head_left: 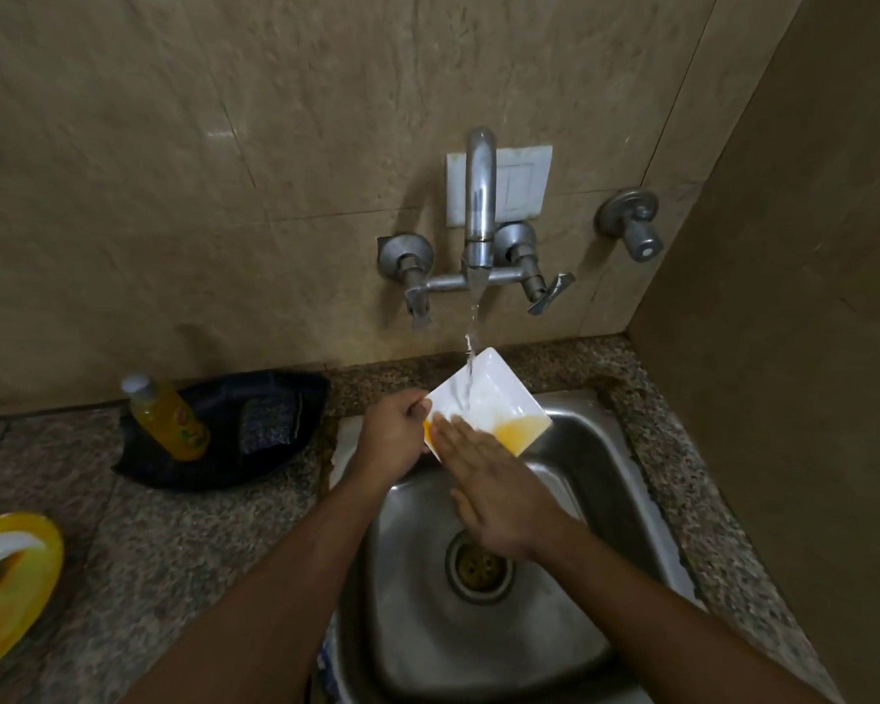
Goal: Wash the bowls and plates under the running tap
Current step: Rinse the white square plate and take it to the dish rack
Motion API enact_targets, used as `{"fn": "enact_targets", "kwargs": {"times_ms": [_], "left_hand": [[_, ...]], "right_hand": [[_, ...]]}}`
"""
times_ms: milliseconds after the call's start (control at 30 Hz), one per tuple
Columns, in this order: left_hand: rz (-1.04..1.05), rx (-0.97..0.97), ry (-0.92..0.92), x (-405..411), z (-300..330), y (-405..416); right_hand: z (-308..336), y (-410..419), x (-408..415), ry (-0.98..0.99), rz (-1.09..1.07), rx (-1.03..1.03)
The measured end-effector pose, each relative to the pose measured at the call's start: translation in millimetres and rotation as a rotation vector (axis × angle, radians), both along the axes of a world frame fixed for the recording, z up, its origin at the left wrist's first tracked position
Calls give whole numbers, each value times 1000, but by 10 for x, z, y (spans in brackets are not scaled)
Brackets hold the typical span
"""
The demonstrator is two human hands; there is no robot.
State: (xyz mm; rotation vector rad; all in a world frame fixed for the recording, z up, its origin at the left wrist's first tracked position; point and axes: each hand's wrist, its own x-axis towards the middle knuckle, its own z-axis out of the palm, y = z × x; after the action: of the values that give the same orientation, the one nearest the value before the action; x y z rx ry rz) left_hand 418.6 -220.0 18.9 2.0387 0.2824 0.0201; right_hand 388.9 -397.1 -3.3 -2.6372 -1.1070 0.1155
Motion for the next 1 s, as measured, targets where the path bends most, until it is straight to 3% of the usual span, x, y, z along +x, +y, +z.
{"fn": "enact_targets", "kwargs": {"times_ms": [167,300,367,467,567,667,767,833,933,1000], "left_hand": [[7,-61,8,-20,16,-85],[18,-65,-20,28,64,-70],[23,-5,-14,-13,57,-23],[23,125,-21,-81,50,67],[-17,345,-150,-168,113,74],[-83,525,-258,-256,149,44],[-122,581,-337,-327,109,13],[-66,496,-288,-309,27,7],[58,45,-61,-243,-91,1],[118,-189,49,-179,-140,-48]], "right_hand": [[37,-125,106,-36,-134,-7],[55,-34,75,11,17,69],[47,-266,120,24,37,88],[17,-578,174,42,-178,301],[29,-627,186,24,-358,468],[16,-591,162,39,-431,488],[-12,-571,102,50,-474,482],[-9,-539,66,38,-509,495],[41,-443,51,16,-506,486],[67,-365,93,-2,-428,319]]}}
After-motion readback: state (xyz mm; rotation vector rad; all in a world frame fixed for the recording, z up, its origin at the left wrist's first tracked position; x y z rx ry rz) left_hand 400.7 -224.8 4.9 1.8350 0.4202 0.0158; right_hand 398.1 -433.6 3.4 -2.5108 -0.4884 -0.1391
